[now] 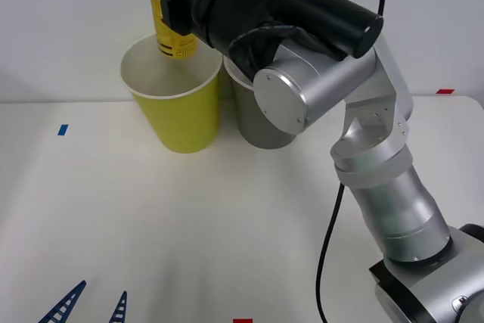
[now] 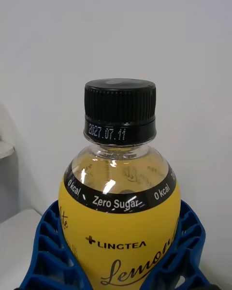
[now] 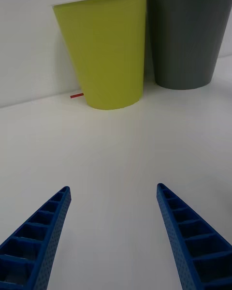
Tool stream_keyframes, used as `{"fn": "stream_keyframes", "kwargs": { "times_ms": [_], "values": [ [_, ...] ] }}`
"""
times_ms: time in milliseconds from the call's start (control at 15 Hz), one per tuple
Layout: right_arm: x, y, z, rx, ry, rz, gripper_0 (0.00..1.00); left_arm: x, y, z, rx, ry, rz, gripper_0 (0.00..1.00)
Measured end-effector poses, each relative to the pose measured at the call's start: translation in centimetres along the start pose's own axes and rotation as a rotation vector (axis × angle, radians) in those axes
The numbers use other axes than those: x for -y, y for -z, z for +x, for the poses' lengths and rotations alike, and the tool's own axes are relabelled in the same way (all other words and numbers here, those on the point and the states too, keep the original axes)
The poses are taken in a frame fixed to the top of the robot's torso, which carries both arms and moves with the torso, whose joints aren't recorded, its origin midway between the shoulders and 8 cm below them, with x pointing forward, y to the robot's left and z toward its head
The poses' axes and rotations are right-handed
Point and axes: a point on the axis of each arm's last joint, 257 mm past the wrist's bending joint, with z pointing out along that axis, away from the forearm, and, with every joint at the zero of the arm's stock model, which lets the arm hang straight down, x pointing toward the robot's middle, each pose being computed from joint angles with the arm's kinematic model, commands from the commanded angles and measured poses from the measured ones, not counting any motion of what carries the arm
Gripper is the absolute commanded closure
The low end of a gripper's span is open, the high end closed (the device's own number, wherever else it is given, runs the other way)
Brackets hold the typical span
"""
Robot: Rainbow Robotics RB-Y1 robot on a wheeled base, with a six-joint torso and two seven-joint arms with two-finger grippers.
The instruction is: Put cans in the gray bin and PET bottles in the light green bin.
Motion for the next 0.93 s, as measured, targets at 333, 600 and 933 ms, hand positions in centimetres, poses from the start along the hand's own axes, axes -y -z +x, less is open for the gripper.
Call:
{"fn": "stream_keyframes", "kwargs": {
  "times_ms": [333, 600, 933],
  "values": [
    [0.0, -3.8, 2.2, 0.034, 0.022, 0.014, 1.00, 0.0, 0.0, 0.0, 0.000, 0.000, 0.000, 0.40],
    [-0.3, -5.2, 2.2, 0.032, 0.045, 0.017, 1.00, 0.0, 0.0, 0.0, 0.000, 0.000, 0.000, 0.39],
    [0.2, -5.2, 2.1, 0.035, 0.077, 0.036, 0.42, 0.0, 0.0, 0.0, 0.000, 0.000, 0.000, 0.40]
  ]
}}
